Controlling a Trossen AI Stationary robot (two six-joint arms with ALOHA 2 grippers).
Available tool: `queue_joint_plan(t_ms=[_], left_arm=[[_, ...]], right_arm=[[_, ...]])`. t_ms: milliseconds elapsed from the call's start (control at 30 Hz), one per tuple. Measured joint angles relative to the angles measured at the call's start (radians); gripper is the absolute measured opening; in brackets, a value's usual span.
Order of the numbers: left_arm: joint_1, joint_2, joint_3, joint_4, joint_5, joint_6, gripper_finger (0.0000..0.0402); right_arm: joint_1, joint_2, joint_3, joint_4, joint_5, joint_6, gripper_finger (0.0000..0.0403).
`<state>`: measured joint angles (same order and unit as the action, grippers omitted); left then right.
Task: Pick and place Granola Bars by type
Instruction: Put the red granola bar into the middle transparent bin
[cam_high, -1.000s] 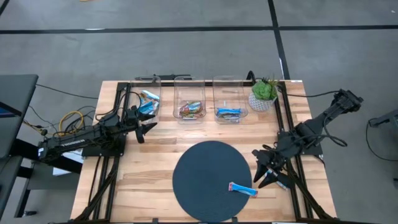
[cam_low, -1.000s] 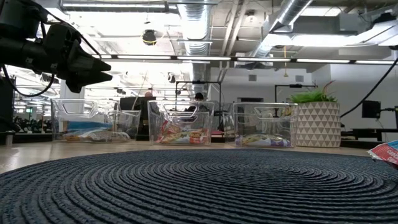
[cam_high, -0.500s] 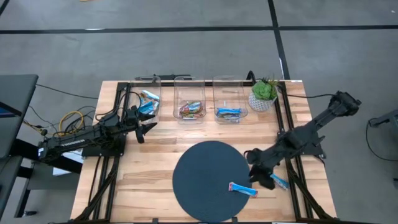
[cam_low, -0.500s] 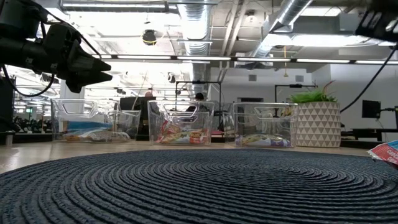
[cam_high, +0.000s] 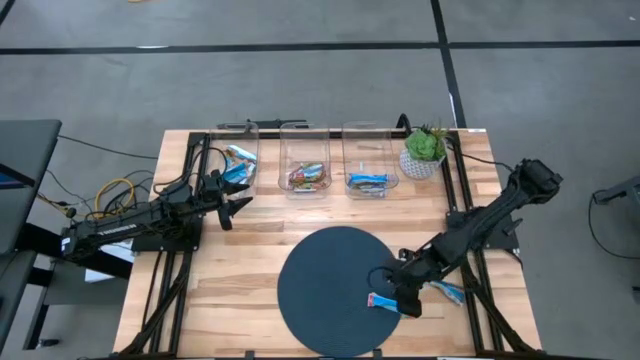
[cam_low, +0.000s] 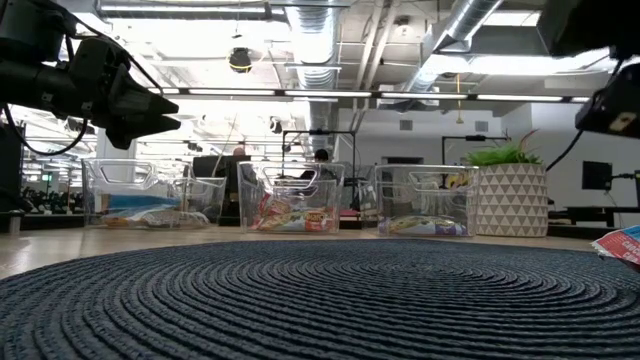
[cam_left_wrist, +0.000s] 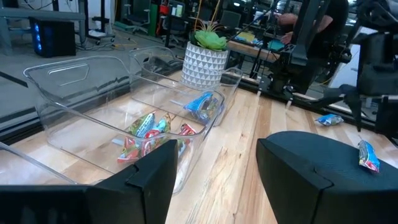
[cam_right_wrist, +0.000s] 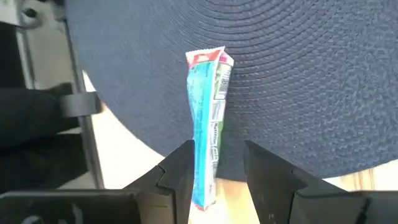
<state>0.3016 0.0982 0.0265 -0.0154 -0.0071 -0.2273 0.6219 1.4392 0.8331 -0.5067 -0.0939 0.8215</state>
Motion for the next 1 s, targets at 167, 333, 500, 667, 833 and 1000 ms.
queue_joint_plan(t_ms=[167,333,500,667,833,1000], left_arm=[[0.000,0.000,0.000,0.002,0.000,0.000,0.0211],[0.000,0.000,0.000,0.003,0.000,0.003,0.0211],[0.000,0.000,0.000,0.003,0.000,0.003,0.0211],[0.000,0.000,0.000,0.003,0.000,0.000,0.0211],[0.000,0.000,0.000,0.004,0.000,0.000,0.0211],[0.000,0.000,0.000,0.004,0.000,0.003,0.0211]], right_arm=[[0.030,0.063,0.003,0.052,0.019,-0.010,0.0127],[0.065,0.112,0.025,0.052,0.049,-0.025,0.0127],[0.096,0.149,0.033,0.049,0.064,-0.062,0.0127],[0.113,0.173,0.033,0.050,0.107,-0.098,0.0129],[0.118,0.172,0.033,0.052,0.159,-0.115,0.0147],[0.118,0.172,0.033,0.056,0.168,-0.122,0.0184]])
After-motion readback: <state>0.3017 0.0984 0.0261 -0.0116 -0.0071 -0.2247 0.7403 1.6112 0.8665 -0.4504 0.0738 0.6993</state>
